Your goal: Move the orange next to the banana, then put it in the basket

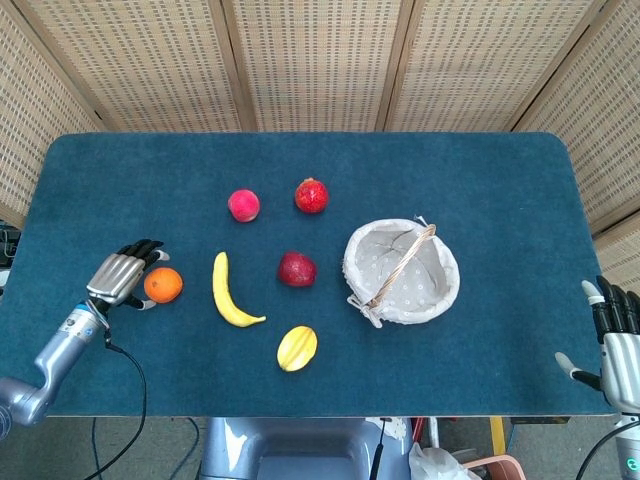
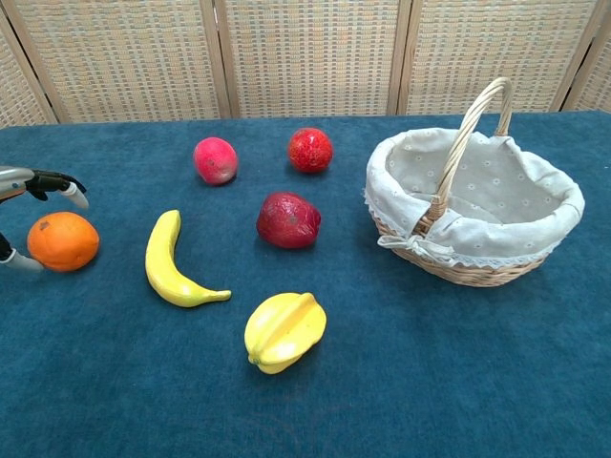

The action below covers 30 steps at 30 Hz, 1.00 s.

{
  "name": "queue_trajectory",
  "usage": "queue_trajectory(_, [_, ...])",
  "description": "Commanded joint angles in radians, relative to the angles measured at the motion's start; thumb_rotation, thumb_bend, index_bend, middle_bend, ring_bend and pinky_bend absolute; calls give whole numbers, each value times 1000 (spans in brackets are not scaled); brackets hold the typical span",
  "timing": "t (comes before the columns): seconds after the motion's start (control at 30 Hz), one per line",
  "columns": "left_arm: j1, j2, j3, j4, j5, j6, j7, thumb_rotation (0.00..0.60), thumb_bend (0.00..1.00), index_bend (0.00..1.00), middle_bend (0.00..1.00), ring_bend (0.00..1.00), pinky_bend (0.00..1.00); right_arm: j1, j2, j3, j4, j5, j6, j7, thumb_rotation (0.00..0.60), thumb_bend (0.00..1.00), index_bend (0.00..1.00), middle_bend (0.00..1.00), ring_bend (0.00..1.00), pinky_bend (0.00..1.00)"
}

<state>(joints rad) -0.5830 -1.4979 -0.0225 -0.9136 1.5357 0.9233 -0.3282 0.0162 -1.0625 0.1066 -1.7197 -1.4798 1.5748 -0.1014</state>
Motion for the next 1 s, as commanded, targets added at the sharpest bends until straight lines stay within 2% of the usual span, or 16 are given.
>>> queue_trajectory(0.03, [-16,-2,3,-14,0,-12,17,600,0,384,299,235,314,-1,1,0,0,0,1,5,600,0,0,0,0,0])
queue_trajectory(0.13, [-19,10,-5,-40,-7,3,53,600,0,506,452,370,422,-2,4,2,0,1,3,16,600,0,0,0,0,0])
queue_trajectory(0.2, [-14,19,-15,-64,-9,39,68,600,0,549,499,412,452,-3,6,2,1,1,4,23,600,0,0,0,0,0])
queue_trajectory(0.27, [-10,26,-19,-82,-5,63,69,600,0,561,514,423,459,-3,7,2,1,1,4,26,600,0,0,0,0,0])
queue_trajectory(0.37, [-3,57,-15,-151,47,161,43,600,0,562,515,424,460,-3,10,2,2,1,3,32,600,0,0,0,0,0])
queue_trajectory(0.43, [-8,86,5,-226,131,248,26,600,0,562,515,424,460,-3,10,2,2,3,1,32,600,0,0,0,0,0])
queue_trajectory(0.5, [-25,104,32,-284,204,286,32,600,0,562,515,424,464,0,7,2,3,6,-4,27,600,0,0,0,0,0])
queue_trajectory(0.7, [-113,75,75,-324,357,278,105,600,0,562,515,424,469,7,-1,8,6,28,-19,11,600,0,0,0,0,0])
queue_trajectory(0.9, [-188,10,104,-262,432,239,128,600,0,562,515,424,469,12,-5,20,10,58,-29,3,600,0,0,0,0,0])
queue_trajectory(1.0, [-219,-23,136,-211,467,218,126,600,0,562,515,424,470,13,-7,25,16,78,-35,0,600,0,0,0,0,0])
